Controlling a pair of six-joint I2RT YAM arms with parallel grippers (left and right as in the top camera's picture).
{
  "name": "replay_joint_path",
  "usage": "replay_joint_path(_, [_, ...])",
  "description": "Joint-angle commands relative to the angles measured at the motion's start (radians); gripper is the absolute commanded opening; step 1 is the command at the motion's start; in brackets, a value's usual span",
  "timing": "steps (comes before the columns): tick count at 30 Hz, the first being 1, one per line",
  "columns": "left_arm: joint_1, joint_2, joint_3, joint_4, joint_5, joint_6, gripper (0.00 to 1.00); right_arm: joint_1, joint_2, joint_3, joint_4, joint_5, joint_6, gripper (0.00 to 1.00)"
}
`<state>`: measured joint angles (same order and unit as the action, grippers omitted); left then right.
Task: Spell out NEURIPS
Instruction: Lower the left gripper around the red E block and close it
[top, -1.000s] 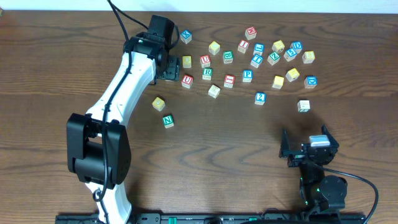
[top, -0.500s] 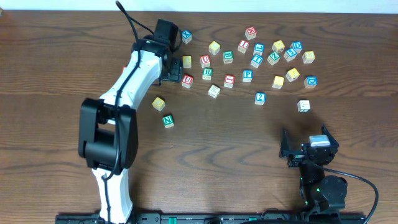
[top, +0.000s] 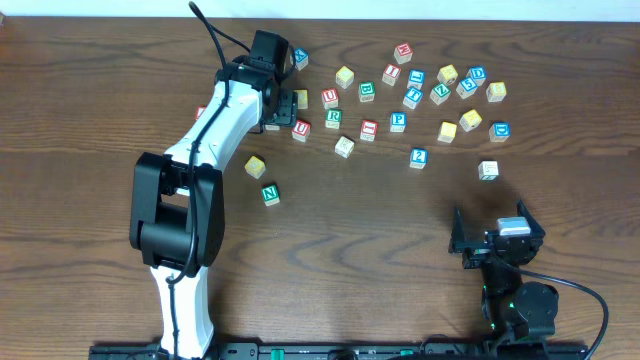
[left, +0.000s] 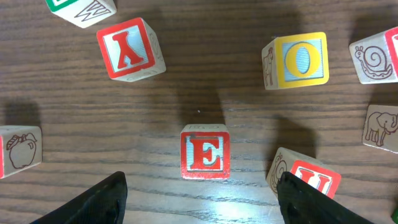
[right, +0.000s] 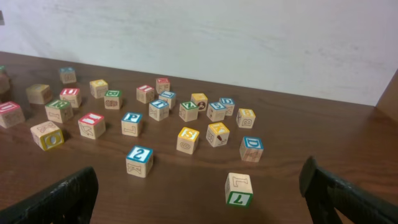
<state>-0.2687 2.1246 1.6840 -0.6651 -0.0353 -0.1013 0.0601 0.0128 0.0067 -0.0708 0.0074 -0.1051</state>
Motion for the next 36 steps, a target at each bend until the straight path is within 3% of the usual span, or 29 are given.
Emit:
replay_joint_path(1, [0.005,0.027,0.029,0.009,0.002,-0.007,0.75,-0.009,-0.003,-0.001,-0.005,0.000,0.015,0.99])
replay_joint_path(36, [0.024,0.092,0.040,0.045,0.002,-0.008,0.70,-0.009,-0.003,-0.001,-0.005,0.001,0.015,0.99])
